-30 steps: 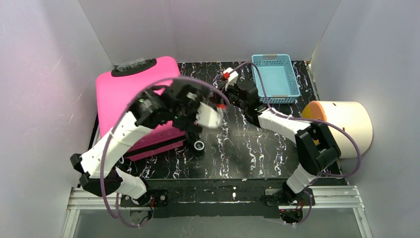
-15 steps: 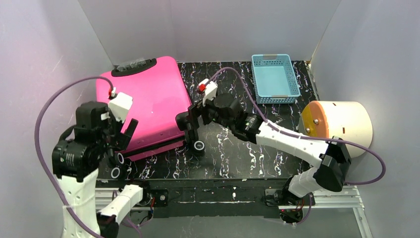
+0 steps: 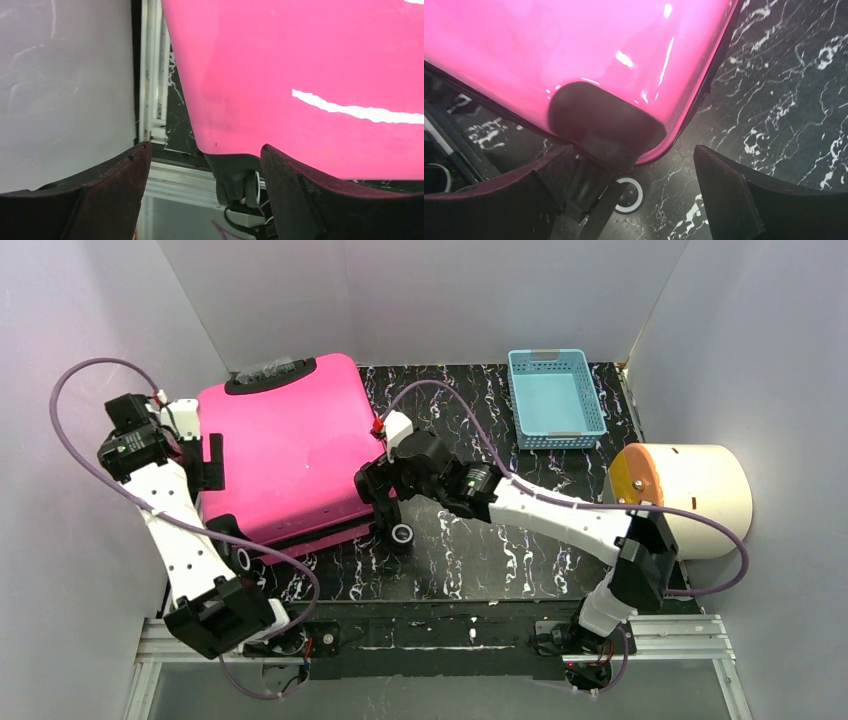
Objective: Open, take out, and arrange the luggage
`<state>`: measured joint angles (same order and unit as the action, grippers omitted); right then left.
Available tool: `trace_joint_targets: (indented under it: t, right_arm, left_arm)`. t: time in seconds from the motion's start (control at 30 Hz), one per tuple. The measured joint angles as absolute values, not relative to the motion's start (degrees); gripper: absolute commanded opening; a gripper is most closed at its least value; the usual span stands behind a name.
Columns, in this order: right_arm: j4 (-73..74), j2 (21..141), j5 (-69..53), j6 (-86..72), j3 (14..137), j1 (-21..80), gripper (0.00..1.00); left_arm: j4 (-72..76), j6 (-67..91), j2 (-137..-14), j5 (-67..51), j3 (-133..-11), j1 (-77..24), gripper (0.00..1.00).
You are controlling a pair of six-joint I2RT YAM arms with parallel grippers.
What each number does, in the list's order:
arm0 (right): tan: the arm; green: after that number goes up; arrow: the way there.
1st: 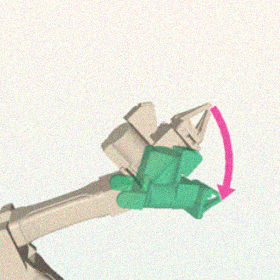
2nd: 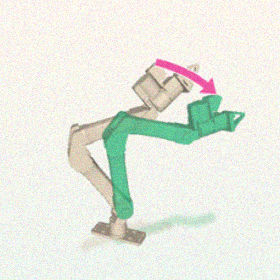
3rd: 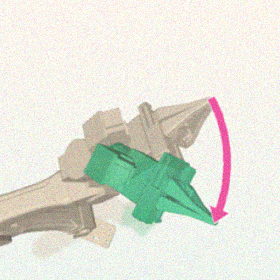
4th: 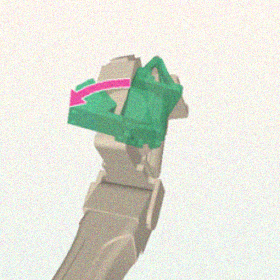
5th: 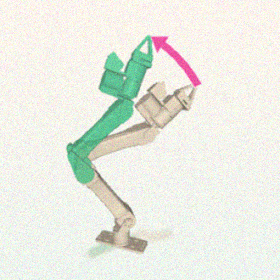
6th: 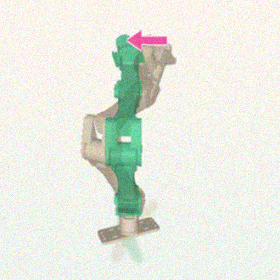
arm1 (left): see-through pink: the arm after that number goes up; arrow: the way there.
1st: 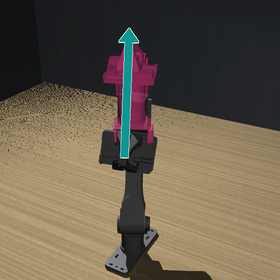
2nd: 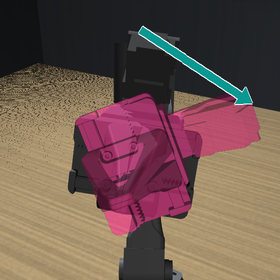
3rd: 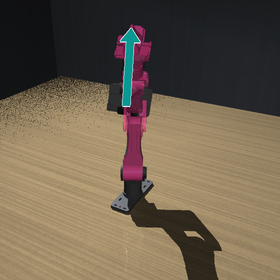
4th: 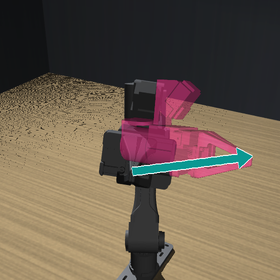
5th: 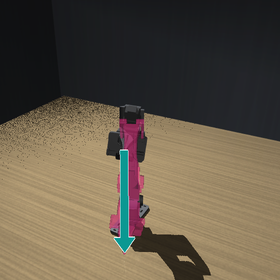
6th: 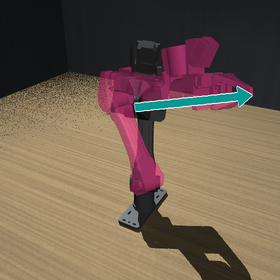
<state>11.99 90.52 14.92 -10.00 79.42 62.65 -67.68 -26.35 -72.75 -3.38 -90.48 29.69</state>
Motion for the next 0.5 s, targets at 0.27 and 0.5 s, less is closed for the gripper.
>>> trace_joint_targets:
  t: [0.27, 0.5]
  right_arm:
    - [15.8, 97.1, 16.5, -11.0, 83.1, 62.9, 0.98]
    - [18.1, 98.0, 16.6, -13.0, 84.5, 62.9, 0.98]
  left_arm:
    - [-65.9, -17.9, -78.5, -16.8, -90.5, 39.3, 0.98]
    - [-62.0, -11.4, -86.2, -22.0, -90.0, 42.3, 0.98]
